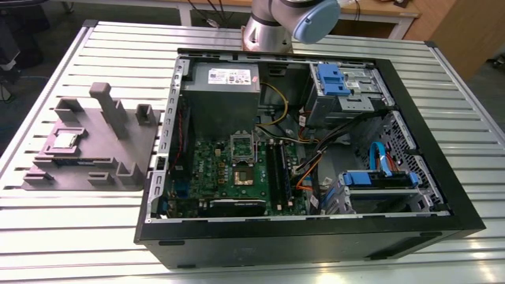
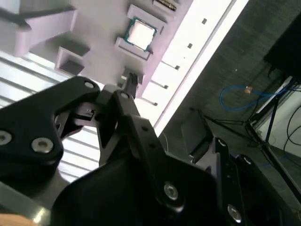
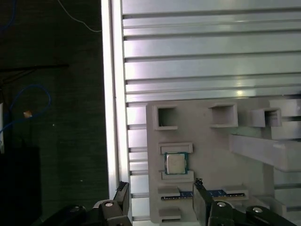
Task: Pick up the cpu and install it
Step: 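Pick up the cpu and move it towards the insertion slot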
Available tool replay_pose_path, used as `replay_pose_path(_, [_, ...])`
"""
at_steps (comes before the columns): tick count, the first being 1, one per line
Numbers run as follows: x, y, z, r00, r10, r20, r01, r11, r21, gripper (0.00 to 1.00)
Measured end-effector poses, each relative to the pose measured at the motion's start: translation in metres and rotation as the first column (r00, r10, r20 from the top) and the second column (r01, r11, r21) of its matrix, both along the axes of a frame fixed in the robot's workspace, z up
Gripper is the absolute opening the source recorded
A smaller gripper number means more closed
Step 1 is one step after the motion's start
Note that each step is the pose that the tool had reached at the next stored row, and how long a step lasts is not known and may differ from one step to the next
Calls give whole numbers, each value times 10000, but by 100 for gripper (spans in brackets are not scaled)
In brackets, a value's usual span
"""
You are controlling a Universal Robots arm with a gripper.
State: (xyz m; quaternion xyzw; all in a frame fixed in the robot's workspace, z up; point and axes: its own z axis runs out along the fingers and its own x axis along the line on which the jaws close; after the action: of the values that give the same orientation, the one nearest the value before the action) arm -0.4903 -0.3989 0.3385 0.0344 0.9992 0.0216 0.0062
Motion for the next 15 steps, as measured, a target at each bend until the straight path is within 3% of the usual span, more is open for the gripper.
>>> replay_pose_path(15, [1,-1,-102,9999,122,-1,-122,9999,-9,65])
